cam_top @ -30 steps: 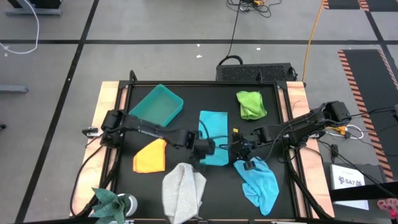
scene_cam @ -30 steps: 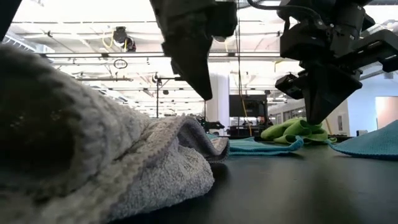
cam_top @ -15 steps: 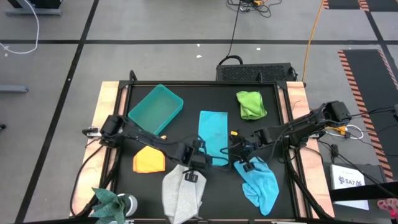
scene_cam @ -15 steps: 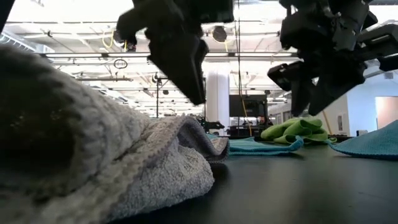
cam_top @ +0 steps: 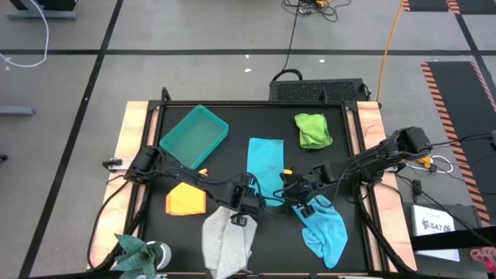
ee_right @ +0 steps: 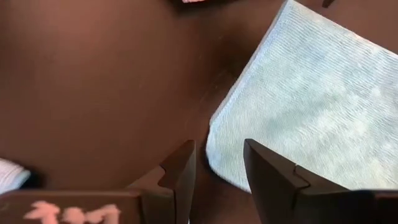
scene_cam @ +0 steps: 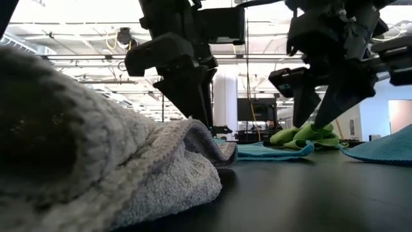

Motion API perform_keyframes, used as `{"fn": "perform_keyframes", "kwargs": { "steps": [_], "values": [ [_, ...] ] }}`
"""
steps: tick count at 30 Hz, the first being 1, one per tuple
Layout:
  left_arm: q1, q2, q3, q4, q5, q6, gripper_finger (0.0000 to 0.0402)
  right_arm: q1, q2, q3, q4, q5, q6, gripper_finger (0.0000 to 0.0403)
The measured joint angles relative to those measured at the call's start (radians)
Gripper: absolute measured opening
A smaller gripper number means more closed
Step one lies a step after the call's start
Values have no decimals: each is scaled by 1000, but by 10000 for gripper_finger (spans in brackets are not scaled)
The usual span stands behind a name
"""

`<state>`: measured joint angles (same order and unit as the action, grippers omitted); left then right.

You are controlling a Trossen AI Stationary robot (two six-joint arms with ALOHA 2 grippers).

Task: Fold microfiber towels
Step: Fold the top blue microfiber towel

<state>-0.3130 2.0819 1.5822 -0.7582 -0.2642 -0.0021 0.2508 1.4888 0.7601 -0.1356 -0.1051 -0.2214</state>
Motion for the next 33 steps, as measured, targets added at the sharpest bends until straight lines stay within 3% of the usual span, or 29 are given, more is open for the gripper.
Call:
{"fn": "perform_keyframes", "kwargs": {
  "steps": [33],
  "values": [
    [-14,57,1,30,-33,47,134,6,111,-43,123,-53,26,130]
  ]
}}
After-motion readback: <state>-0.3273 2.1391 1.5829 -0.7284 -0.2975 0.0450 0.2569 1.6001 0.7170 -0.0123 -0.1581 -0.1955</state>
